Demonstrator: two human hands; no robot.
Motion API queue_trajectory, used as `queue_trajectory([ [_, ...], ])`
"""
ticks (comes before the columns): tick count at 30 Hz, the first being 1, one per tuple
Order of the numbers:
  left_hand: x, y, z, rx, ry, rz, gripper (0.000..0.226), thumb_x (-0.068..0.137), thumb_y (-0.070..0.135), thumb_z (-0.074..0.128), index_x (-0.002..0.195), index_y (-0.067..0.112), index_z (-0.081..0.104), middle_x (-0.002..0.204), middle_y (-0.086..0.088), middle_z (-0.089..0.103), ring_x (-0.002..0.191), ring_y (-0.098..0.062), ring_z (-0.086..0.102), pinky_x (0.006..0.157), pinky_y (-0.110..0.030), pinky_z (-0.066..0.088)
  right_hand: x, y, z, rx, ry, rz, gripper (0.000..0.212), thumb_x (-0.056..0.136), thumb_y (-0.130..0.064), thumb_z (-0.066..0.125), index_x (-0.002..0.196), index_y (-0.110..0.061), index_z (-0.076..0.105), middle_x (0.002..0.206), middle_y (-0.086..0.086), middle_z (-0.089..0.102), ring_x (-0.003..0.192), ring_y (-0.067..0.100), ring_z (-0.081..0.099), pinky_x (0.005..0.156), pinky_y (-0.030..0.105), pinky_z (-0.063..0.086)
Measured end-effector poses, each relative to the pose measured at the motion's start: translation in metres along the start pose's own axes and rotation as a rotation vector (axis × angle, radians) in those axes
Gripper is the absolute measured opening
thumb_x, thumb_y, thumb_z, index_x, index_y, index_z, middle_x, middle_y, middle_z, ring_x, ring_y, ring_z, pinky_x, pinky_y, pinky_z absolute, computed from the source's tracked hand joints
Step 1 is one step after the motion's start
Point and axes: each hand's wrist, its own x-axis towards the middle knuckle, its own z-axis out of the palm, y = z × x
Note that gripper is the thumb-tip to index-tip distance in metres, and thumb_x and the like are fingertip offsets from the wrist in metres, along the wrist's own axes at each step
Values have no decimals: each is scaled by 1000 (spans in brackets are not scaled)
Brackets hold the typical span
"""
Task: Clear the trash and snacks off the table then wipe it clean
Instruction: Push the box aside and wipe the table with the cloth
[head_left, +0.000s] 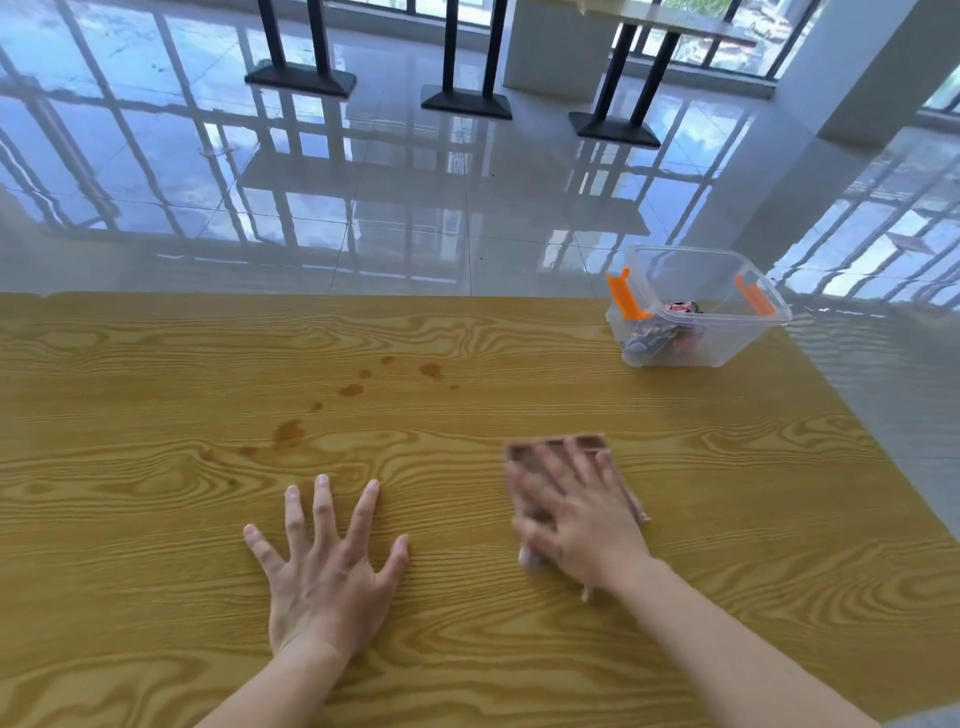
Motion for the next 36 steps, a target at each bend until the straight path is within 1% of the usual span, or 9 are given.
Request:
queue_trajectory([
  [3, 0, 0, 1, 4, 5, -10, 79, 81, 82, 3, 152, 48, 9, 164, -8, 6, 149, -34, -7, 111, -69, -6, 54, 0, -23, 166, -91, 419, 68, 89, -80, 10, 149, -57, -12, 162, -12, -26, 149, 28, -26, 117, 58, -17],
  [6, -1, 0, -1, -13, 8, -7, 77, 82, 82, 7, 151, 48, 10, 164, -9, 7, 149, -34, -6, 111, -70, -6, 52, -57, -9, 160, -52, 218, 70, 90, -81, 8, 151, -53, -14, 163, -9, -26, 148, 33, -29, 115, 63, -17],
  [10, -1, 1, -2, -11, 1, 1, 77, 82, 82, 9, 151, 49, 11, 164, -9, 8, 149, -35, -6, 111, -70, -6, -24, -75, 17, 31, 37, -190, 66, 94, -78, 24, 154, -53, 9, 168, -10, 2, 154, 33, 1, 116, 62, 4],
  [17, 0, 1, -2, 1, -59, 10, 76, 80, 82, -2, 149, 50, -12, 163, -8, -12, 145, -35, -25, 108, -70, -15, 94, -37, -22, 186, -83, 397, 66, 91, -77, 9, 150, -56, -11, 163, -10, -26, 148, 32, -28, 115, 62, -18],
  [20, 1, -12, -6, -37, -90, 68, 72, 78, 83, -4, 141, 56, -25, 162, -2, -22, 142, -28, -34, 107, -66, -23, 77, -91, -6, 123, -58, 117, 68, 90, -79, 7, 151, -55, -13, 163, -9, -27, 147, 32, -32, 114, 64, -18],
  [24, -2, -59, -13, -20, -4, 281, 64, 90, 76, 15, 149, 54, 8, 164, 1, 12, 150, -20, -4, 116, -61, 5, 38, -84, 8, -13, 37, -234, 63, 94, -77, 18, 152, -57, 2, 167, -13, -2, 154, 28, -5, 119, 59, -1],
  [28, -1, -75, -14, -21, -17, 352, 64, 91, 74, 25, 150, 49, 21, 163, 1, 19, 151, -22, 8, 114, -61, 13, 117, -40, -15, 56, -39, 133, 63, 85, -80, 2, 141, -65, -22, 161, -17, -26, 151, 24, -22, 118, 54, -16],
  [31, 0, -73, -13, -46, 9, 355, 65, 89, 75, 30, 149, 49, 25, 162, 3, 20, 150, -21, 10, 115, -60, 13, 173, -54, -24, 142, -91, 319, 69, 87, -80, 8, 150, -57, -11, 164, -12, -22, 151, 29, -22, 118, 57, -16],
  [36, -3, -75, -18, -99, -1, 248, 60, 91, 67, 38, 146, 46, 34, 161, 0, 25, 150, -22, 11, 116, -59, 15, 99, -96, -1, 36, 27, -62, 68, 92, -78, 9, 153, -52, -8, 166, -10, -17, 152, 30, -17, 118, 57, -12],
])
